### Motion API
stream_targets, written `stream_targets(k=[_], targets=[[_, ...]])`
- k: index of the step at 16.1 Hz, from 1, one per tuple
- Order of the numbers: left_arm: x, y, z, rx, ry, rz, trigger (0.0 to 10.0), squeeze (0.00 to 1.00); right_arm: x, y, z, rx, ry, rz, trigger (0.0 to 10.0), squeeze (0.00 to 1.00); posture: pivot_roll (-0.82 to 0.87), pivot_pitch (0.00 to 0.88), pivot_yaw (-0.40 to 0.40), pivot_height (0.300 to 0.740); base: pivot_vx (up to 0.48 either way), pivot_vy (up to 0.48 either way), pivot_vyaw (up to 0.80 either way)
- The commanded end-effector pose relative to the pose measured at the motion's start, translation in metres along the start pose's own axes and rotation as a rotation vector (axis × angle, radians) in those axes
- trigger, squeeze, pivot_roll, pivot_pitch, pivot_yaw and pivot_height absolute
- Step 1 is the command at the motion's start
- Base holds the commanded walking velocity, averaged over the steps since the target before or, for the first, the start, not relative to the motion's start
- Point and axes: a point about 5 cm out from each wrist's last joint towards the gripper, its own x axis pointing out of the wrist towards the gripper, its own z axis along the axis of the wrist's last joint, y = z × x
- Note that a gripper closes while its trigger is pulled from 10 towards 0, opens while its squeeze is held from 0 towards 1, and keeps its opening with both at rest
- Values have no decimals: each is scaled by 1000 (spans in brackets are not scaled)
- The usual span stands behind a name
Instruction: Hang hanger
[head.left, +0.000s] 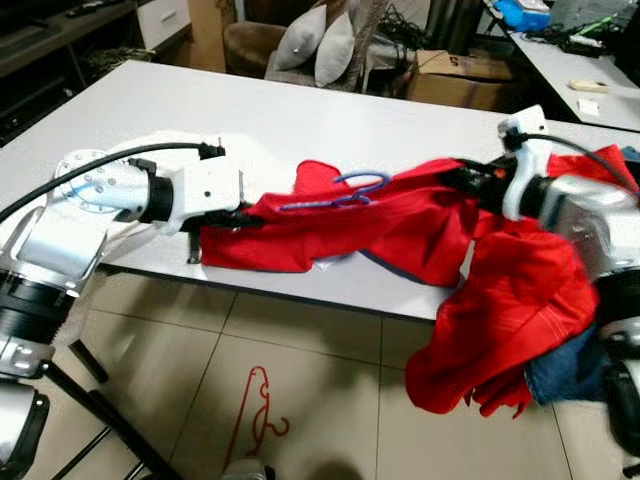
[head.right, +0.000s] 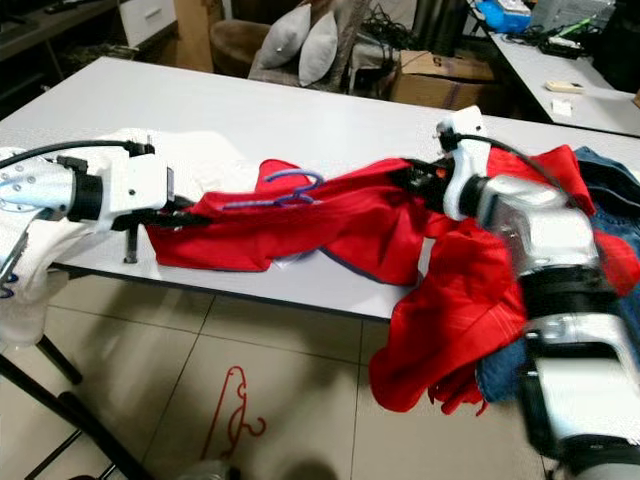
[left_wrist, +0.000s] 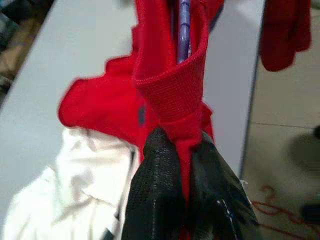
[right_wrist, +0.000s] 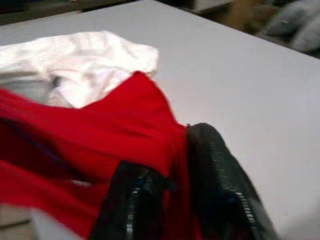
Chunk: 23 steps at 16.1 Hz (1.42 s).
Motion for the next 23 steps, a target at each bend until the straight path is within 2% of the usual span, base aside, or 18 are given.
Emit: stream_targets(k=[1, 3, 4, 5, 6, 8, 9, 10, 13, 14, 15, 16, 17, 19, 20, 21, 22, 23], targets=[[-5, 3, -1, -14, 13, -8, 0, 0, -10, -1, 15, -55, -3, 53, 10000, 1000, 117, 0, -87, 740, 0, 0, 0], [-4, 4, -9, -61, 40, -27, 0, 0, -36, -5, 24, -148, 50, 197, 10000, 1000, 111, 0, -79, 740, 0, 0, 0], [-4, 4, -10, -65, 43, -35, 0, 0, -41, -5, 24, -162, 65, 230, 10000, 1000, 108, 0, -76, 740, 0, 0, 0], [-2, 6, -11, -83, 42, -56, 0, 0, -60, -6, 22, -200, 133, 329, 10000, 1000, 102, 0, -71, 740, 0, 0, 0], [-1, 6, -11, -95, 37, -64, 0, 0, -66, -7, 22, -206, 149, 355, 10000, 1000, 101, 0, -70, 740, 0, 0, 0], [4, 6, -11, -116, 31, -103, 0, 0, -80, -7, 36, -205, 80, 419, 10000, 1000, 95, 0, -61, 740, 0, 0, 0], [6, 7, -10, -119, 20, -103, 0, 0, -81, -7, 40, -211, 49, 424, 10000, 1000, 94, 0, -61, 740, 0, 0, 0], [9, 9, -3, -129, -44, -95, 0, 0, -72, 3, 49, -274, -40, 428, 10000, 1000, 92, 0, -57, 740, 0, 0, 0], [9, 16, 12, -96, -120, -81, 0, 0, -51, 33, 45, -406, -54, 548, 10000, 1000, 95, 0, -51, 740, 0, 0, 0], [9, 18, 18, -71, -128, -77, 0, 0, -41, 38, 45, -468, -54, 533, 10000, 1000, 93, 0, -46, 740, 0, 0, 0], [9, 20, 25, -28, -127, -78, 0, 0, -26, 44, 46, -524, -59, 502, 10000, 784, 92, 0, -44, 740, 0, 0, 0], [10, 20, 29, 11, -112, -80, 0, 0, -16, 47, 48, -556, -67, 479, 10000, 0, 93, 0, -43, 740, 0, 0, 0], [10, 20, 31, 31, -102, -82, 0, 0, -12, 49, 49, -555, -64, 471, 10000, 0, 94, 0, -41, 740, 0, 0, 0], [13, 20, 38, 86, -74, -100, 0, 0, 1, 65, 41, -547, -41, 569, 9569, 0, 98, 0, -36, 740, 0, 0, 0], [14, 21, 40, 91, -78, -103, 0, 0, 6, 69, 37, -544, -31, 594, 6745, 0, 97, 0, -33, 740, 0, 0, 0], [15, 21, 41, 97, -76, -104, 0, 0, 10, 70, 36, -547, -27, 589, 4431, 0, 97, 0, -30, 740, 0, 0, 0], [17, 21, 42, 108, -69, -111, 0, 0, 18, 71, 36, -548, -27, 566, 0, 0, 99, 0, -30, 740, 0, 0, 0], [18, 21, 42, 111, -69, -115, 0, 0, 22, 72, 36, -549, -22, 562, 0, 0, 101, 0, -29, 740, 0, 0, 0]])
